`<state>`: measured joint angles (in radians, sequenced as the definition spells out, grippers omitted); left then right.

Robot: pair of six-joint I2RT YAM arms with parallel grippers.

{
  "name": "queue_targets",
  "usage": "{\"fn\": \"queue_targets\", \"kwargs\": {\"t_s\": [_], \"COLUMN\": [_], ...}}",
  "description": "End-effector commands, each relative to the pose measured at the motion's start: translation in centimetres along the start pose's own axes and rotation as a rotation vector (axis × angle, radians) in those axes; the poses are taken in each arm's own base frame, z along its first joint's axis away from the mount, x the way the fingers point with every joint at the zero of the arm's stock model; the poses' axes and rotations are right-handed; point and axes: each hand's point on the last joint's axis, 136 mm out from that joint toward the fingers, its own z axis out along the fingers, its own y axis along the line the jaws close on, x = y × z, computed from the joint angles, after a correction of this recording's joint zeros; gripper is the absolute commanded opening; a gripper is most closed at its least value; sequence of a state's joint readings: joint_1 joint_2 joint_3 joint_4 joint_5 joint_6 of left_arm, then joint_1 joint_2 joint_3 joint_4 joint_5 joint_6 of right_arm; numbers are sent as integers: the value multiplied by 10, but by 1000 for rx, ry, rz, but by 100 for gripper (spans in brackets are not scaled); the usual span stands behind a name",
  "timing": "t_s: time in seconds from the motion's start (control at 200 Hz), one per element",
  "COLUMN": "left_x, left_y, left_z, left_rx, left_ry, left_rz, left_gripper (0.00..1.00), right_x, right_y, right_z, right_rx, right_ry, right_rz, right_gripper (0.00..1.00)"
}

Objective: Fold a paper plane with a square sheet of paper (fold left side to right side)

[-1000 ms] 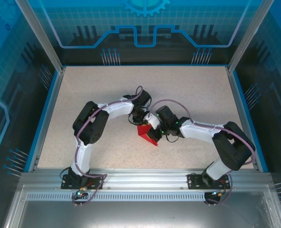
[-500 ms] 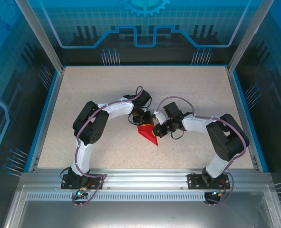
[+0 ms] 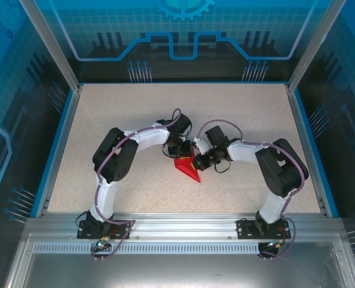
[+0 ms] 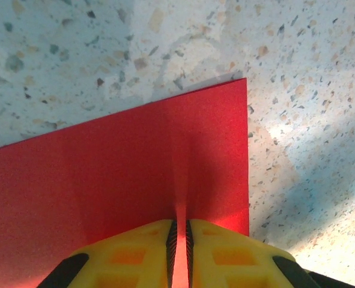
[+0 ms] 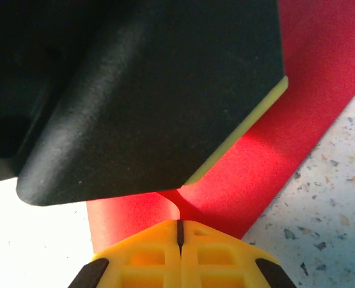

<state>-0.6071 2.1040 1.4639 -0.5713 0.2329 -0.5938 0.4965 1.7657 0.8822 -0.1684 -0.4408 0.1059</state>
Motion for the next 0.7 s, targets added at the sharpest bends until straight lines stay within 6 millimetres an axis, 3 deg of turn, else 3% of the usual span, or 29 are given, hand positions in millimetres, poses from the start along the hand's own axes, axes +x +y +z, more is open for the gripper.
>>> {"fn": "queue_targets", "kwargs": {"t_s": [0.0, 0.3, 0.32, 0.395, 0.695], "left_x": [17, 18, 18, 18, 18], "left_y": [9, 9, 9, 10, 12], "left_z": [19, 20, 20, 20, 21], "left_rx": [-44, -50, -50, -51, -59], "left_ry": [70, 72, 71, 71, 73], "left_rz": [14, 13, 14, 13, 13], "left_gripper": [18, 18, 18, 18, 17], "right_x": [-1, 0, 11, 15, 15], "right_y": [-4, -3, -4, -5, -8], "right_z": [-1, -5, -3, -3, -3], "right_rx": [-9, -9, -9, -6, 16], "right_ry": [7, -1, 20, 26, 21], "right_rz": [37, 46, 59, 66, 75], "right_gripper": [0, 0, 0, 0, 0]}}
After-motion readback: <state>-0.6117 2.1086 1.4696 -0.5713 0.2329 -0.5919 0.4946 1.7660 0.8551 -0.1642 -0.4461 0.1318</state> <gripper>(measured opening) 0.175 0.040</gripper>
